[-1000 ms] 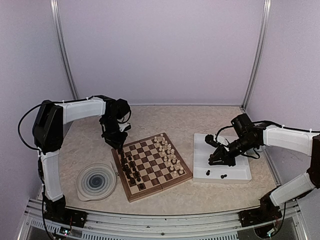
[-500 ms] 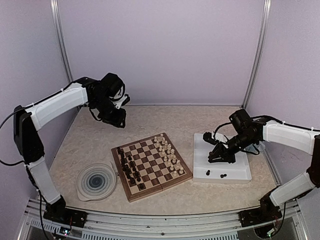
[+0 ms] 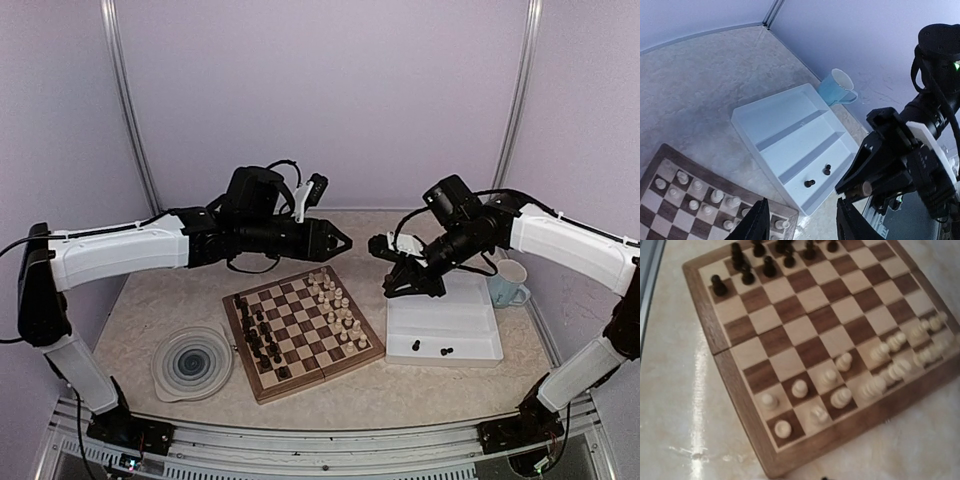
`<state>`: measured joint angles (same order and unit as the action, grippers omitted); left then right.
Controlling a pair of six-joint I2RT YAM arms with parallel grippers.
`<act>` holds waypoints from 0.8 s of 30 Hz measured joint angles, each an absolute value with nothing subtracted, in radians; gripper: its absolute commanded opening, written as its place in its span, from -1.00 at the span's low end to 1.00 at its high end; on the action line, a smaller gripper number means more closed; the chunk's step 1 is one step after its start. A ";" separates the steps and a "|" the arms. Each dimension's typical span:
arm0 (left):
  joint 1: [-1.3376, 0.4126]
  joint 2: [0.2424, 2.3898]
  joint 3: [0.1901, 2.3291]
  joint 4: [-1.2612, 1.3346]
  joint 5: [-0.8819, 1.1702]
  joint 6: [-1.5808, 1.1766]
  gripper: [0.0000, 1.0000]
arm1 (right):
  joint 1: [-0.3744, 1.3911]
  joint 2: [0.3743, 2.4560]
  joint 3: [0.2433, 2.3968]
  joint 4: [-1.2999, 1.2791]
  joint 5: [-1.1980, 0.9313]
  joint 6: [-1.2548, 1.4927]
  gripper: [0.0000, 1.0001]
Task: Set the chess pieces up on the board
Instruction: Pass from the right arm to the left
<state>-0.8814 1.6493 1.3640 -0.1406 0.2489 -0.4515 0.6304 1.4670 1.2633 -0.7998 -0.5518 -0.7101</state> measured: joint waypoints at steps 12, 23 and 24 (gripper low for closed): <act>-0.950 1.772 1.365 0.060 0.357 -0.588 -0.07 | 0.751 1.494 1.295 -0.831 -0.428 -0.715 -0.82; -0.950 1.774 1.280 0.152 0.354 -0.659 -0.03 | 0.751 1.496 1.295 -0.840 -0.404 -0.706 -0.82; -0.950 1.767 1.256 0.162 0.353 -0.668 -0.03 | 0.751 1.496 1.295 -0.838 -0.405 -0.705 -0.82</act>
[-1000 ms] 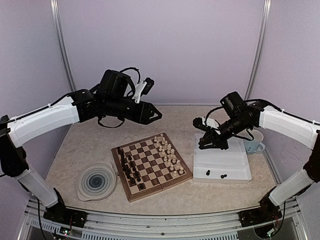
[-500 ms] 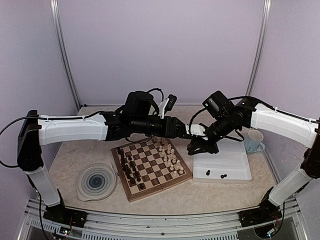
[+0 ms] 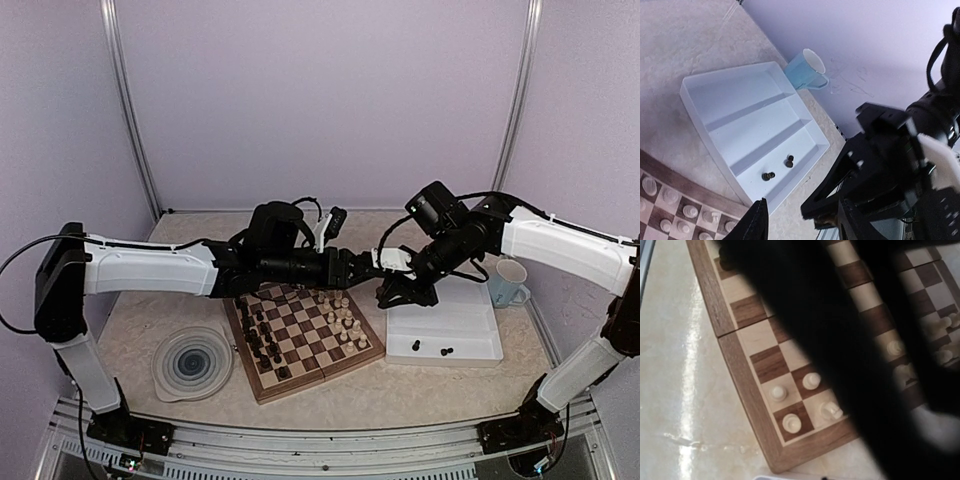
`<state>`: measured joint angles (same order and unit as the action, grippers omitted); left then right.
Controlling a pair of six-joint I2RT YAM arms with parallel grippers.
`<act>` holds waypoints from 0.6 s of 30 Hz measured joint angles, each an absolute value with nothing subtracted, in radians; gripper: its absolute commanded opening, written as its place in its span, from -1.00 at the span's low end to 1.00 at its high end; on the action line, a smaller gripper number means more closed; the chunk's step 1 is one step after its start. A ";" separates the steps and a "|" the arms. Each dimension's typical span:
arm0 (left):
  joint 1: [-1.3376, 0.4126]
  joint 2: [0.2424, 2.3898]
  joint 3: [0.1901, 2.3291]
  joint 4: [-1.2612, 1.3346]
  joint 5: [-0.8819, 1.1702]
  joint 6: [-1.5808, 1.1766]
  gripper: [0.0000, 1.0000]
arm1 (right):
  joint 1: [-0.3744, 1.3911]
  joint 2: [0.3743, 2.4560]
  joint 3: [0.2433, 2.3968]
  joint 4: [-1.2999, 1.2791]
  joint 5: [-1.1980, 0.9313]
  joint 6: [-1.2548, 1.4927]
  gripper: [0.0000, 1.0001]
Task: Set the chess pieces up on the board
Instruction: Pass from the right arm to the left
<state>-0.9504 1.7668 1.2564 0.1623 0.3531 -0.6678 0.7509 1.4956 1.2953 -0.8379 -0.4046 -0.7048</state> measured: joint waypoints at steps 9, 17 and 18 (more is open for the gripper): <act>-0.953 1.722 1.171 0.287 0.374 -0.722 -0.05 | 0.751 1.485 1.295 -0.818 -0.401 -0.693 -0.81; -0.973 1.761 1.198 0.316 0.415 -0.744 -0.09 | 0.751 1.486 1.316 -0.815 -0.396 -0.683 -0.81; -0.974 1.769 1.202 0.316 0.419 -0.747 -0.09 | 0.751 1.486 1.317 -0.814 -0.395 -0.682 -0.81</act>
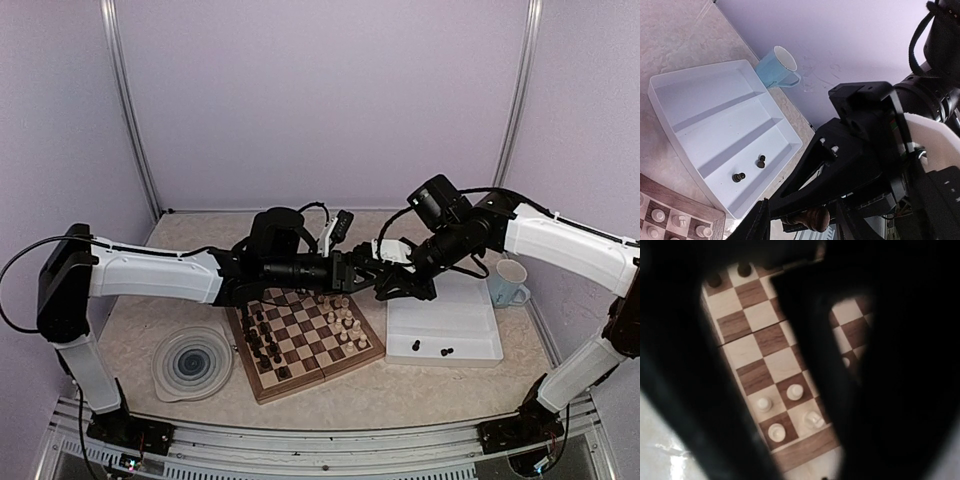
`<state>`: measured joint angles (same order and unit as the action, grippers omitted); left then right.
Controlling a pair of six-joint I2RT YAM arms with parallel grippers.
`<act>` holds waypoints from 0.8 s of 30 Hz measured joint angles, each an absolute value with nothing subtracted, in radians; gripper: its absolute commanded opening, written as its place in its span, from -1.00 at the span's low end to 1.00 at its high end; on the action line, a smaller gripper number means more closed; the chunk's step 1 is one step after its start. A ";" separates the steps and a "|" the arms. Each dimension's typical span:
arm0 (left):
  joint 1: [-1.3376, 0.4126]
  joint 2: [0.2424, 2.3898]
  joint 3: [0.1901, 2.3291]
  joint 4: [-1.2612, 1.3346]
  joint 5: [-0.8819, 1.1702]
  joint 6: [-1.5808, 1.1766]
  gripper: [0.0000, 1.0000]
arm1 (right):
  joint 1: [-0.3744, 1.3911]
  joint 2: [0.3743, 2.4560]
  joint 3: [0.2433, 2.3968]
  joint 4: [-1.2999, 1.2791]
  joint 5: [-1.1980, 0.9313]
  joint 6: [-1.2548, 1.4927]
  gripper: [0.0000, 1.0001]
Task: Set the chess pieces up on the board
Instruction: Pass from the right arm to the left
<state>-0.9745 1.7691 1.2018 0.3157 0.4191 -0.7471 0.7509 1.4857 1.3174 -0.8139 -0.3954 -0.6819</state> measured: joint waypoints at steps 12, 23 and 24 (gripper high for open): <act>-0.980 1.818 1.219 0.348 0.459 -0.777 -0.50 | 0.751 1.488 1.317 -0.826 -0.361 -0.667 -0.68; -0.962 1.842 1.217 0.442 0.524 -0.817 -0.79 | 0.727 1.468 1.316 -0.828 -0.358 -0.661 -0.59; -0.961 1.843 1.214 0.454 0.530 -0.820 -0.80 | 0.724 1.464 1.316 -0.828 -0.359 -0.661 -0.57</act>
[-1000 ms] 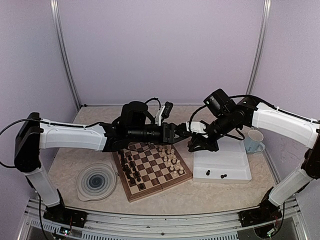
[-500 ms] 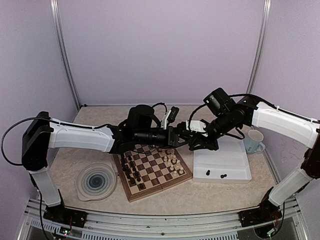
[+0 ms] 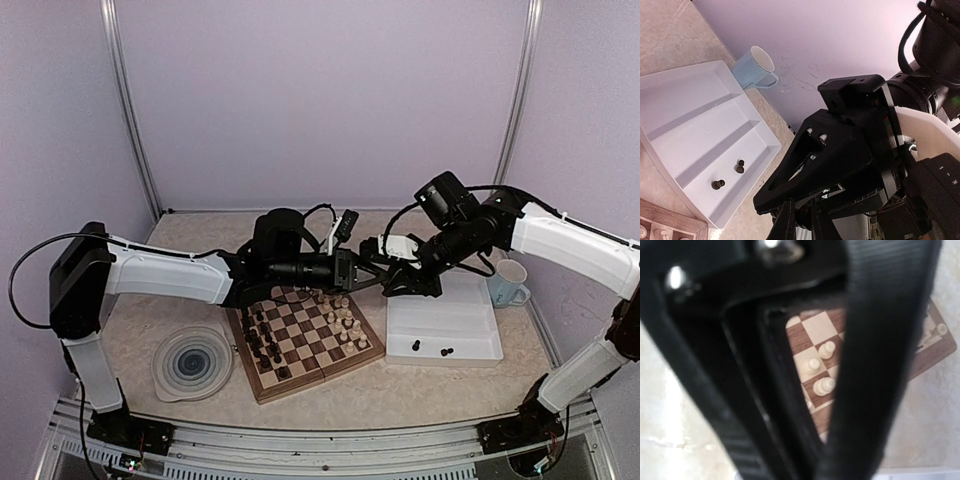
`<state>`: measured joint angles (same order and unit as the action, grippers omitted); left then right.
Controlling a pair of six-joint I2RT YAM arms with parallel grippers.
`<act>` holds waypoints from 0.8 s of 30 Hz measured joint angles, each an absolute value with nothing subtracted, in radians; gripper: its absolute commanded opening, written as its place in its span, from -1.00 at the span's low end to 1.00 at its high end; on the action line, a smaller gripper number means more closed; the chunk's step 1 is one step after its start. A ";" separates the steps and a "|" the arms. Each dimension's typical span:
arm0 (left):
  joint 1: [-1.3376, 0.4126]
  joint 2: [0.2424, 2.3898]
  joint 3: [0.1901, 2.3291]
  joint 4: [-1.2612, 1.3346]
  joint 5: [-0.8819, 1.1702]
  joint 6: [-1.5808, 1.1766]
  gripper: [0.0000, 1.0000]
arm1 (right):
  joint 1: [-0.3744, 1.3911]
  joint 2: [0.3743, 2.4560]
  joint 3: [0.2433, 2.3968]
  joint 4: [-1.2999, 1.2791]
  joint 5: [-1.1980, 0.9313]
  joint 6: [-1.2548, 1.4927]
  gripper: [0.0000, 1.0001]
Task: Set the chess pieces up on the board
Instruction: Pass from the right arm to the left
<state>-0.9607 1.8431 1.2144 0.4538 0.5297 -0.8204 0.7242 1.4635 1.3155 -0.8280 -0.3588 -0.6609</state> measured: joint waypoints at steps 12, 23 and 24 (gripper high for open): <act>-0.947 1.847 1.164 0.571 0.574 -0.863 -0.86 | 0.698 1.428 1.280 -0.796 -0.389 -0.659 -0.49; -0.930 1.848 1.150 0.598 0.590 -0.870 -0.27 | 0.680 1.427 1.268 -0.778 -0.407 -0.661 -0.80; -0.931 1.848 1.151 0.594 0.590 -0.867 -0.22 | 0.678 1.427 1.268 -0.778 -0.407 -0.661 -0.79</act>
